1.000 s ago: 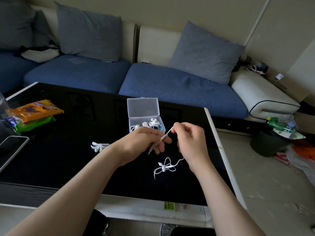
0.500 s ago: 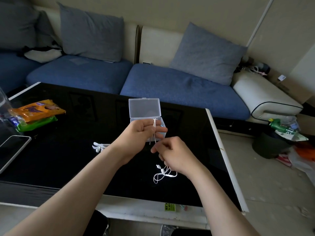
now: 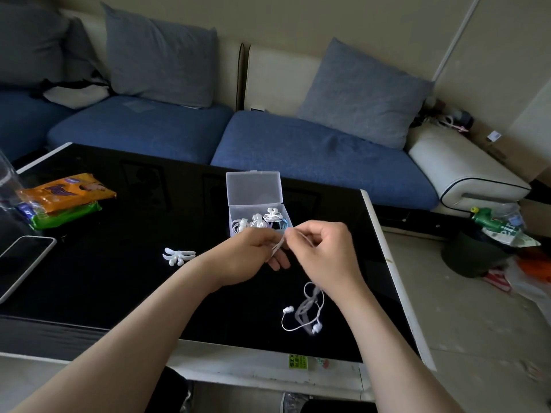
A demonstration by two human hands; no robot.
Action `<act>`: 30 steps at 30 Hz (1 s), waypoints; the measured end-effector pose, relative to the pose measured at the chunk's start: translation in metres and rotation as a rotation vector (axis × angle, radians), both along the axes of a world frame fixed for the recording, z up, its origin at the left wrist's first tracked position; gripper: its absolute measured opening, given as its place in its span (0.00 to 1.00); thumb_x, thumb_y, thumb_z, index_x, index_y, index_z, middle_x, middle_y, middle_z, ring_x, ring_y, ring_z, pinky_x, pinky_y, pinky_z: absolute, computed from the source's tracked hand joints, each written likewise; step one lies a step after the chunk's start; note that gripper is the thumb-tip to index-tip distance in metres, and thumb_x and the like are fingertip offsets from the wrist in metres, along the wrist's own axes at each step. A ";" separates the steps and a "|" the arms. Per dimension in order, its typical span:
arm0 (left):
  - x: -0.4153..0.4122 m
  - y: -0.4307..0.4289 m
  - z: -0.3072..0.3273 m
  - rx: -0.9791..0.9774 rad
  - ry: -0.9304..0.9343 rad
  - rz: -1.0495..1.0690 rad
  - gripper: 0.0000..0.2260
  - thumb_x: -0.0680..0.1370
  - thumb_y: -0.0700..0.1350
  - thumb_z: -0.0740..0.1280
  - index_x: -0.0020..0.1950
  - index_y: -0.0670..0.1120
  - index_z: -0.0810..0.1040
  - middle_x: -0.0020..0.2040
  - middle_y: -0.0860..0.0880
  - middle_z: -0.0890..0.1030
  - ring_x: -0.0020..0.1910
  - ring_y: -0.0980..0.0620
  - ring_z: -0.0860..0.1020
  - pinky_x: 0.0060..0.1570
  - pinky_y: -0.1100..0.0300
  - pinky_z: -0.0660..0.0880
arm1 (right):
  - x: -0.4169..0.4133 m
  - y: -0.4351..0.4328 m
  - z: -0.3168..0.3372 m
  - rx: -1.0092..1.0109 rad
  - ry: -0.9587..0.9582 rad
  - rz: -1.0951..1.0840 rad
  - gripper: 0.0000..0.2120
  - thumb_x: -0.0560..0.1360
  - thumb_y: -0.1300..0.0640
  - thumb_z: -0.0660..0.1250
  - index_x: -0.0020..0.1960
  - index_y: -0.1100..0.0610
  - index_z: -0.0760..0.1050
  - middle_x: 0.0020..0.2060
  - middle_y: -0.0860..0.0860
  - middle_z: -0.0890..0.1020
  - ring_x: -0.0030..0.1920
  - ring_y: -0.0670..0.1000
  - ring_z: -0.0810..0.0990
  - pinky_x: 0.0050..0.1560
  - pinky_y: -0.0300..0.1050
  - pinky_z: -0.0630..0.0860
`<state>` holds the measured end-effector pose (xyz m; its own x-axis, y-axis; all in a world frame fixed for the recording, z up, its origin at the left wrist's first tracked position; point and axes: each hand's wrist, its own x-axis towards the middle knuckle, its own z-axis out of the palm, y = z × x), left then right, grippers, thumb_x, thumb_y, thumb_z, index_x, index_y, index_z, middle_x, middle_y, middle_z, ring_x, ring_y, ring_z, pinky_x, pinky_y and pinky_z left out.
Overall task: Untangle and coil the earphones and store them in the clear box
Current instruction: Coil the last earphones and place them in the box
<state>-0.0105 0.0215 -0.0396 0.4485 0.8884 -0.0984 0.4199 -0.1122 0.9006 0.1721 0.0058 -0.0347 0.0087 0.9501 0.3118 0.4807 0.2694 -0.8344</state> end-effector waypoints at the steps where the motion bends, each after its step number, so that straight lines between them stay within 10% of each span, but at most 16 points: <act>1: 0.000 -0.001 0.003 -0.023 -0.050 0.003 0.16 0.84 0.30 0.57 0.57 0.42 0.83 0.51 0.42 0.87 0.48 0.48 0.83 0.60 0.55 0.78 | 0.002 0.002 -0.002 0.014 0.008 -0.030 0.10 0.78 0.55 0.73 0.39 0.54 0.87 0.29 0.50 0.84 0.33 0.56 0.84 0.35 0.47 0.77; 12: -0.004 -0.003 0.014 -0.268 -0.376 0.027 0.14 0.83 0.36 0.61 0.60 0.41 0.86 0.51 0.42 0.87 0.46 0.48 0.79 0.50 0.50 0.65 | 0.005 0.006 -0.002 -0.235 0.225 -0.032 0.08 0.83 0.54 0.70 0.49 0.52 0.87 0.32 0.47 0.83 0.33 0.46 0.77 0.36 0.43 0.73; 30: -0.001 0.000 0.010 -0.120 -0.453 0.346 0.12 0.84 0.33 0.62 0.61 0.38 0.84 0.56 0.46 0.88 0.53 0.53 0.87 0.49 0.67 0.81 | -0.008 -0.009 0.004 -0.629 0.089 0.245 0.13 0.85 0.56 0.65 0.50 0.59 0.86 0.33 0.54 0.79 0.25 0.47 0.70 0.26 0.41 0.66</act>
